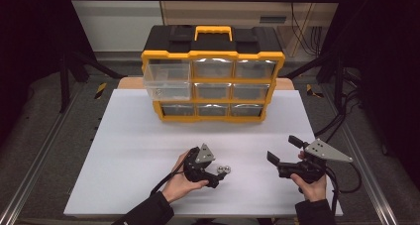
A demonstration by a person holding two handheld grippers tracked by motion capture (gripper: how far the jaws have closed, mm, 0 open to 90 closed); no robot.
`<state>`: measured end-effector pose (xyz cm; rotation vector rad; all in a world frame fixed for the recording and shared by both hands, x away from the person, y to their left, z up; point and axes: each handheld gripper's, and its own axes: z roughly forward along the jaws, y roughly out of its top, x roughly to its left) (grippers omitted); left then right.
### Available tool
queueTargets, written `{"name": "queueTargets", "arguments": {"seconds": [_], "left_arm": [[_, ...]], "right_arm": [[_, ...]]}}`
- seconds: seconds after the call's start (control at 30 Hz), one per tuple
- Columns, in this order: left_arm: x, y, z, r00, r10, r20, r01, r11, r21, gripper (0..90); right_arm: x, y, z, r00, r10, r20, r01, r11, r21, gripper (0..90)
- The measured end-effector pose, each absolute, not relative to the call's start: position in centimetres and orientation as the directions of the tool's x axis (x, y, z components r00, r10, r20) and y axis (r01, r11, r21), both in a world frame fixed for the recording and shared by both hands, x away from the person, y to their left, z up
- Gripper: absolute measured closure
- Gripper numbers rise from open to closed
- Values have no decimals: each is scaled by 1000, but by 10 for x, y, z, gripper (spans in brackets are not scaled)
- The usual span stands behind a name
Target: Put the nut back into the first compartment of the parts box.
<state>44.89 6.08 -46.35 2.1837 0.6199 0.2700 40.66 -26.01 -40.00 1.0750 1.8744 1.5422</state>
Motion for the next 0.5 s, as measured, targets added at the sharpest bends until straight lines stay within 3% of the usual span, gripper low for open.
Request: {"name": "queueTargets", "arguments": {"seconds": [0.07,0.5], "left_arm": [[451,58,-466,873,488,0,312,-559,769,221],[454,53,-475,852,523,-30,381,-579,721,415]], "right_arm": [[407,-260,-400,-575,810,110,263,57,963,30],[407,-259,-400,-577,809,111,265,56,963,30]]}}
